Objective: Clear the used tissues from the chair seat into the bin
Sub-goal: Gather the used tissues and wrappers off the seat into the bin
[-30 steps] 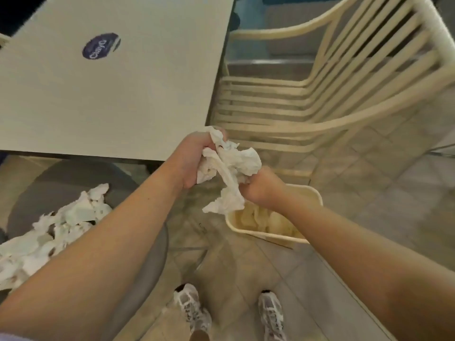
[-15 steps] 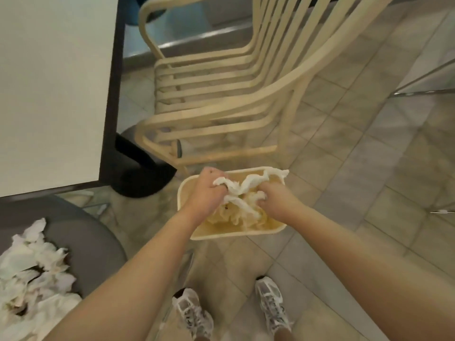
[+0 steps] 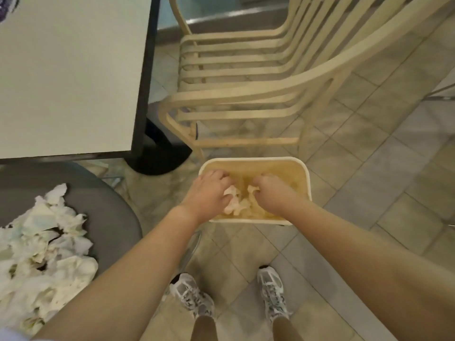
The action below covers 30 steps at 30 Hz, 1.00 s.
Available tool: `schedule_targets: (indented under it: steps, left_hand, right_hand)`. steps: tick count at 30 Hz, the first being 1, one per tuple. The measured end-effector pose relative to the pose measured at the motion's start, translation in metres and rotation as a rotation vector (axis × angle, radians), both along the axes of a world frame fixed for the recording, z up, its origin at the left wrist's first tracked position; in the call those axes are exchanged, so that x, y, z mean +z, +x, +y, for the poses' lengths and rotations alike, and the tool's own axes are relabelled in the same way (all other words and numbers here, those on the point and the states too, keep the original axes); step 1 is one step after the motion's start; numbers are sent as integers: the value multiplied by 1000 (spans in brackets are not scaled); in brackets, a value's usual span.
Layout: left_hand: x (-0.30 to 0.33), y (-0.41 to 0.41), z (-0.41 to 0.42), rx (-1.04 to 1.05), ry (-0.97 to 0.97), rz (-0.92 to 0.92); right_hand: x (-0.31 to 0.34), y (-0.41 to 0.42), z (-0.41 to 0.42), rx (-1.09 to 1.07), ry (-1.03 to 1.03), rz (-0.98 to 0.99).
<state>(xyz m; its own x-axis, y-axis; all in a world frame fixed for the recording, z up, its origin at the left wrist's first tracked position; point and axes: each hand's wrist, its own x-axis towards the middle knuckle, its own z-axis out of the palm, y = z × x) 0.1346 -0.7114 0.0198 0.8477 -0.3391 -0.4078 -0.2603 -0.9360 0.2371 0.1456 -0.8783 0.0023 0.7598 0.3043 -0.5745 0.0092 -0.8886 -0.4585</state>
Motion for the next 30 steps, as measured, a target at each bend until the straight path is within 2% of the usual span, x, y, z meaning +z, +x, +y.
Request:
schedule_targets:
  steps: [5,8,14,22,30]
  left_hand:
    - [20,-29,64,170,-77,-174]
    - [30,-37,90,210,-115,-190]
    - [42,-80,205,404,-16,-225]
    - [28,-132,349,680,-49,-256]
    - [-6,-137,470,966,-71,-139]
  right_hand:
    - [32,-5,78,105,99,-65]
    - [39,-4,110,177,147,-158]
    - [63,-26,227,355,254,-205]
    - [52,-43,370,454,224,-155]
    - [27,-38,494,520,77,-64]
